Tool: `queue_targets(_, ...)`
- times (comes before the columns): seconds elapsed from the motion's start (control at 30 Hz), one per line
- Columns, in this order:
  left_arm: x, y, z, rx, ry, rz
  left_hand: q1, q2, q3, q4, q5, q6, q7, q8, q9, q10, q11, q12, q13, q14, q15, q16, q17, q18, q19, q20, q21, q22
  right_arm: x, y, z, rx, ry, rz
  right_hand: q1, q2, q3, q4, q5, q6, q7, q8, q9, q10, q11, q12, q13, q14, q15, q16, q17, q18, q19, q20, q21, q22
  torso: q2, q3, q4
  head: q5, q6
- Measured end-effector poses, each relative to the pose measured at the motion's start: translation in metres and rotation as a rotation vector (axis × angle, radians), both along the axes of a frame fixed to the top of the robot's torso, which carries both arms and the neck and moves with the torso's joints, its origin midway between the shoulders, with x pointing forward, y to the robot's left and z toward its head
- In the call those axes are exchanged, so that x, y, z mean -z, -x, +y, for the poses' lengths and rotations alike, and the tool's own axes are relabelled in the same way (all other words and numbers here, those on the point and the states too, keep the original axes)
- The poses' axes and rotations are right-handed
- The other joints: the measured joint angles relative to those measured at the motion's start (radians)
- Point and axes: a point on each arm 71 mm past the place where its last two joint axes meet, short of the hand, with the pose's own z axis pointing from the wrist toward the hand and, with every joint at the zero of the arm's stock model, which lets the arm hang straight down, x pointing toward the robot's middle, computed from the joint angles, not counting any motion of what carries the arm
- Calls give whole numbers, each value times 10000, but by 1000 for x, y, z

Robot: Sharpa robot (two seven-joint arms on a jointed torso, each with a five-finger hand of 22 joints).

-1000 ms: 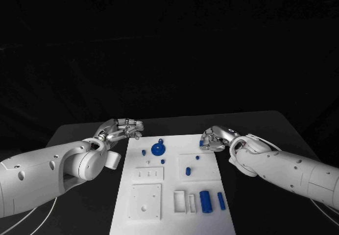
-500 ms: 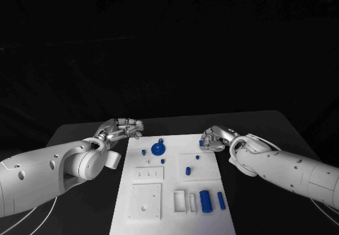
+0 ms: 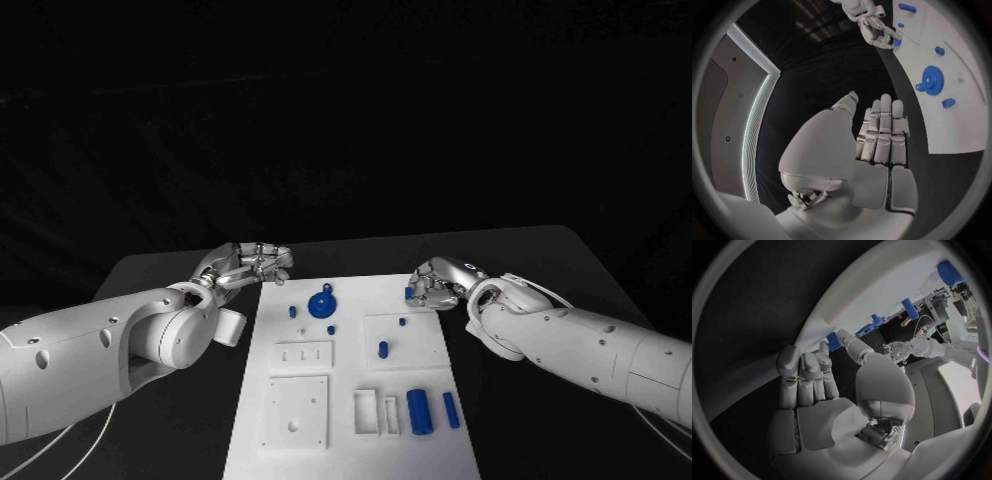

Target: Assemble the parts on the task board

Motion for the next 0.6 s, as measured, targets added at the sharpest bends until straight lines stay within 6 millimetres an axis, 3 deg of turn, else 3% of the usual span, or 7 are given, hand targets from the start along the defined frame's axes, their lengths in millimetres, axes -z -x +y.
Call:
queue_targets(0.4,0,0,0,78,-127,-14,119,40,-170,226,0,202,-57,117,1,309,-58,70,75,0,0,-70,98,113,-33,35,0,27,-2,2,0,29,13,-130,-220,-16,-183,-40,-39,86,-13,15,54,33,0,0,13,34,-32,1,31,20,1,2,0,0,-1,-3,0,0,-6)
queue_targets(0.6,1,2,-2,273,-271,81,211,52,-371,537,-72,448,-162,202,21,767,-230,196,198,92,-14,-116,211,114,-33,35,0,65,-3,4,0,22,-9,-190,-220,-16,-238,-40,-39,89,-11,18,54,34,1,0,13,34,-31,1,31,27,1,3,0,8,-4,-4,1,12,-7)
